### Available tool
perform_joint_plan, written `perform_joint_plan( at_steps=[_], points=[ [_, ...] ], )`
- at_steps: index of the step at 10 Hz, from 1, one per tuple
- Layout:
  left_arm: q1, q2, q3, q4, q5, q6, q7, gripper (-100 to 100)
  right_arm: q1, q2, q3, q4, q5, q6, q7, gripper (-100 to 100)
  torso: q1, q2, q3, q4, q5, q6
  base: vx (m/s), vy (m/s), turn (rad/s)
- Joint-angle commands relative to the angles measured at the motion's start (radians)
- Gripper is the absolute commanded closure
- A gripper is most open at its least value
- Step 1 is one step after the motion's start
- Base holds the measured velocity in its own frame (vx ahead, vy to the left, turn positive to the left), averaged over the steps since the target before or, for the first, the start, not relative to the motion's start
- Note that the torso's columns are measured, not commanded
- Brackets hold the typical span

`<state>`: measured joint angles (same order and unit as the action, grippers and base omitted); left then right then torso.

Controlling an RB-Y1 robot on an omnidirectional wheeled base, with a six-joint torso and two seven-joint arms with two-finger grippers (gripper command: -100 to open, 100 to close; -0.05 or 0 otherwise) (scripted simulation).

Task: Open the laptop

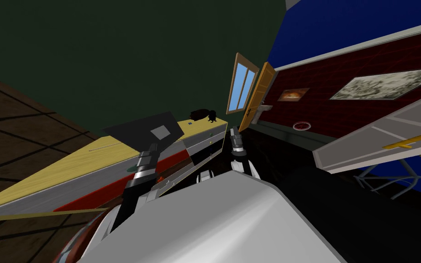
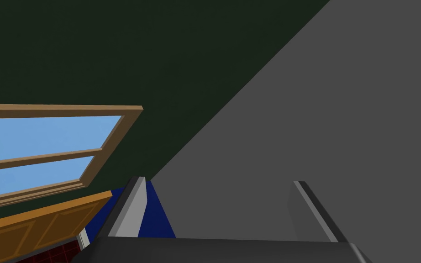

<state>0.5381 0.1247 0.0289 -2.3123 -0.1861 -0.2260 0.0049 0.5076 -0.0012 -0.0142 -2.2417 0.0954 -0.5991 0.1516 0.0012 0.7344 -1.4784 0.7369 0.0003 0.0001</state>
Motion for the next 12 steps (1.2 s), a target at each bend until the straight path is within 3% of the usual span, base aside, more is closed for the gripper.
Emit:
perform_joint_plan(
  at_steps=[1,7,8,10,11,12],
  points=[
    [-0.016,0.048,0.02,-0.021,0.021,0.068,0.016,-100,0.0,0.0,0.0,0.0,0.0,0.0,0.0,0,0.0,0.001,0.001,0.0,0.0,0.0,-0.018,0.019,-0.041],
    [-0.065,0.188,0.08,-0.072,0.083,0.244,0.06,-100,0.0,0.0,0.0,0.0,0.0,0.0,0.0,0,-0.001,0.004,0.002,0.001,0.0,0.0,-0.026,0.021,-0.051],
    [-0.065,0.188,0.08,-0.072,0.083,0.256,0.06,-100,0.0,0.0,0.0,0.0,0.0,0.0,0.0,0,-0.001,0.004,0.003,0.001,0.0,0.0,-0.026,0.023,-0.016],
    [-0.086,0.245,0.104,-0.09,0.109,0.32,0.078,-100,0.0,0.0,0.0,0.0,0.0,0.0,0.0,0,-0.001,0.003,0.002,0.001,0.0,0.0,-0.022,0.017,-0.045],
    [-0.086,0.245,0.104,-0.09,0.109,0.334,0.078,-100,0.0,0.0,0.0,0.0,0.0,0.0,0.0,0,-0.001,0.004,0.002,0.001,0.0,0.0,-0.022,0.016,-0.027],
    [-0.096,0.276,0.117,-0.099,0.122,0.371,0.088,-100,0.0,0.0,0.0,0.0,0.0,0.0,0.0,0,-0.001,0.003,0.002,0.001,0.0,0.0,-0.024,0.016,-0.039]
  ],
)
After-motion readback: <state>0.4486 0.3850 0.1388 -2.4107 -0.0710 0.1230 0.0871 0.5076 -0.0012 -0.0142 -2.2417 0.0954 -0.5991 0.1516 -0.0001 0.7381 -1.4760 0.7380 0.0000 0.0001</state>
